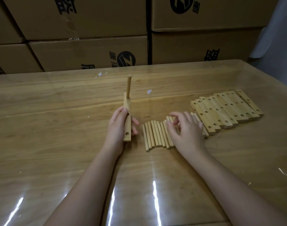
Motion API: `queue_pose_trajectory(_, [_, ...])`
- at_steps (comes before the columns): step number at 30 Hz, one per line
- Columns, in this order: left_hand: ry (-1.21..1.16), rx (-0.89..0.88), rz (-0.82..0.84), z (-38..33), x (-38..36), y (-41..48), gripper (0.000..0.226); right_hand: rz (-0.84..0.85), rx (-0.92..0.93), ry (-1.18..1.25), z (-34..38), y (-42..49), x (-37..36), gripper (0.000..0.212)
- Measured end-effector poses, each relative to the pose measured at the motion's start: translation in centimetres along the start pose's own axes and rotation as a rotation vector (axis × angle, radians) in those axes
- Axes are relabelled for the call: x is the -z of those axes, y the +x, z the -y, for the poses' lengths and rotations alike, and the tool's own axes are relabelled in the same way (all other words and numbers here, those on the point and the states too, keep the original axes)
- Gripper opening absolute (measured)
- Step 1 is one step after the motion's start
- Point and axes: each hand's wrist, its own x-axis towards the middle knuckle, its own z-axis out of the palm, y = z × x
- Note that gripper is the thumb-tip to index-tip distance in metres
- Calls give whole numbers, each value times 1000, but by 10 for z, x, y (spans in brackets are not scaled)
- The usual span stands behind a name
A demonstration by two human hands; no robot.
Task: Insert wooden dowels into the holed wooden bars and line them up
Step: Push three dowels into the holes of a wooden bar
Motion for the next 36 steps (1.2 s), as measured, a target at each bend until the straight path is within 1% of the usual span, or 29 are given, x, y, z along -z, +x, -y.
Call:
queue_pose_trajectory(4, [-38, 17, -37, 1, 4, 1, 33, 159, 45, -294, -3, -1, -5, 42])
queue_pose_trajectory(7, [-77, 48, -41, 3, 4, 2, 42, 169, 44, -361, -2, -3, -6, 39])
queue_pose_trajectory(9, [-130, 80, -19, 2, 5, 2, 42, 169, 75, -381, 1, -5, -7, 35])
queue_pose_trajectory(11, [-197, 105, 18, 0, 6, 1, 40, 176, 120, -370, 4, -6, -8, 29])
queue_pose_trajectory(14, [-221, 78, 22, -2, 8, 0, 36, 191, 155, -332, 7, -8, -8, 27])
queue_pose_trajectory(17, [-184, 32, -22, -2, 7, 0, 30, 188, 129, -339, 10, -10, -9, 31])
queue_pose_trajectory(19, [-194, 31, -38, -3, 7, -1, 24, 163, 81, -374, 11, -11, -8, 36])
queue_pose_trajectory(21, [-225, 42, -50, -4, 7, -2, 19, 154, 76, -390, 10, -12, -8, 38])
queue_pose_trajectory(24, [-271, 35, -34, -6, 5, -3, 16, 166, 69, -346, 12, -14, -9, 44])
queue_pose_trajectory(27, [-268, 24, -37, -6, 2, -3, 13, 173, 57, -307, 13, -15, -11, 47])
queue_pose_trajectory(30, [-264, 19, -47, -6, 4, -2, 11, 197, 65, -273, 13, -15, -10, 43])
queue_pose_trajectory(33, [-239, 18, -17, -6, 5, -2, 23, 197, 81, -266, 13, -14, -9, 35])
queue_pose_trajectory(36, [-168, 28, -10, -4, 3, -3, 19, 151, 109, -154, 14, -13, -8, 26])
